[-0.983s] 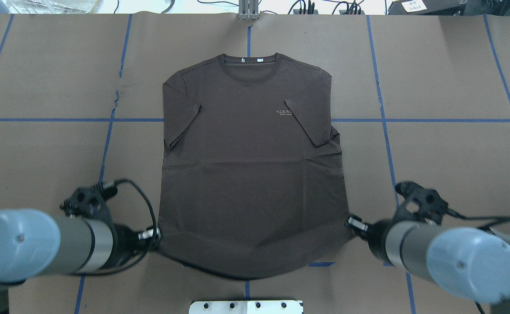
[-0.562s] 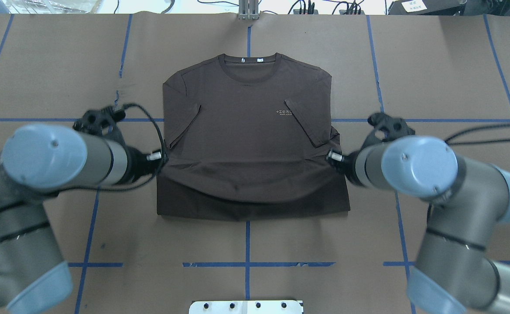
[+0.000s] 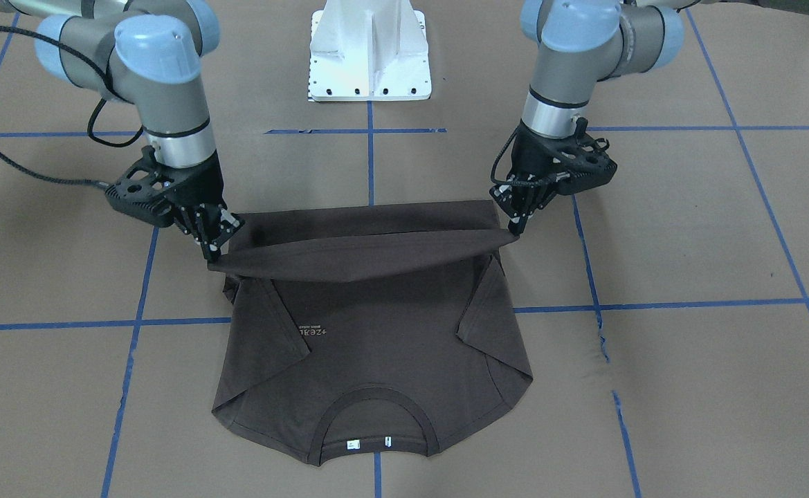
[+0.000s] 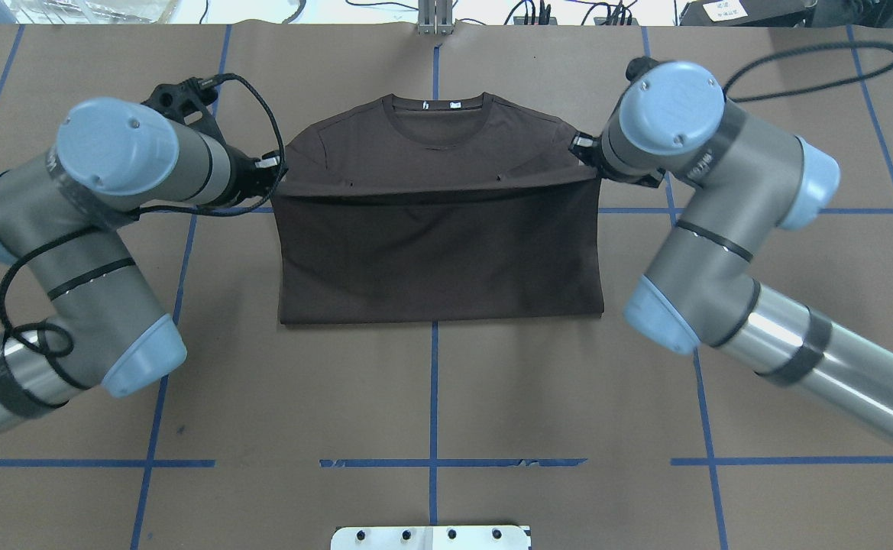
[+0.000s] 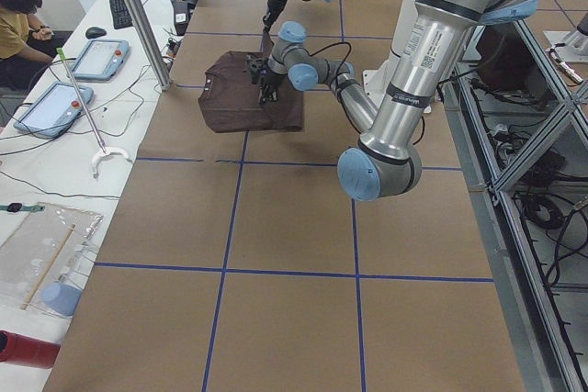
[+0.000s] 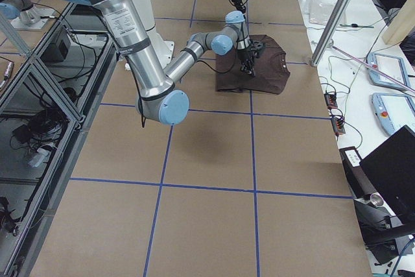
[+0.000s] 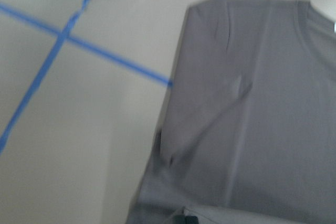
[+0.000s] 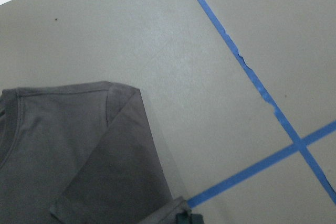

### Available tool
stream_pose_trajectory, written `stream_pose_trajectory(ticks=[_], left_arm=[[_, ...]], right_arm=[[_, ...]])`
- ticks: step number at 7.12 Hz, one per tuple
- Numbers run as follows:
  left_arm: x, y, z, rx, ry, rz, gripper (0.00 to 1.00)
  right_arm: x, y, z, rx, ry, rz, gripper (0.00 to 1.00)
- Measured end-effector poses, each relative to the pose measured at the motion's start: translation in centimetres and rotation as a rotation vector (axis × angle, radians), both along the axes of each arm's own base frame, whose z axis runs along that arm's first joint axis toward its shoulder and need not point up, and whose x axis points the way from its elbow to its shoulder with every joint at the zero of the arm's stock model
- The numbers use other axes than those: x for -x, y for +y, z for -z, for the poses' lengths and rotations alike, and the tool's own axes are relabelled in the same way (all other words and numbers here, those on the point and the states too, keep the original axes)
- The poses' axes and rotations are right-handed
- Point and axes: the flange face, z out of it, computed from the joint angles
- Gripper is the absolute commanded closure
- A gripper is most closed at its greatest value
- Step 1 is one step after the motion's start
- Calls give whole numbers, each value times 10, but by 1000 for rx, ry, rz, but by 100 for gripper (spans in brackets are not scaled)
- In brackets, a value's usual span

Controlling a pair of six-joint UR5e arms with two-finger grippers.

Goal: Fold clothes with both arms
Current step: 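Lift the hem with both grippers and fold it over toward the collar, then release the hem and raise both grippers off the folded shirt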

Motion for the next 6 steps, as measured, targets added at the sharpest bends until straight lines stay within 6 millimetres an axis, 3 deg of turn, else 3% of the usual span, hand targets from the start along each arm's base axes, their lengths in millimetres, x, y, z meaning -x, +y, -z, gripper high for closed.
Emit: stream_pose_trajectory(ticks=[3, 6], left_arm=[[-25, -54, -5, -32, -9, 67, 100], [-45, -83, -35, -59, -38, 111, 100]], right_arm=[[27, -72, -13, -4, 30, -19, 100], [51, -108, -20, -9, 42, -22, 100]])
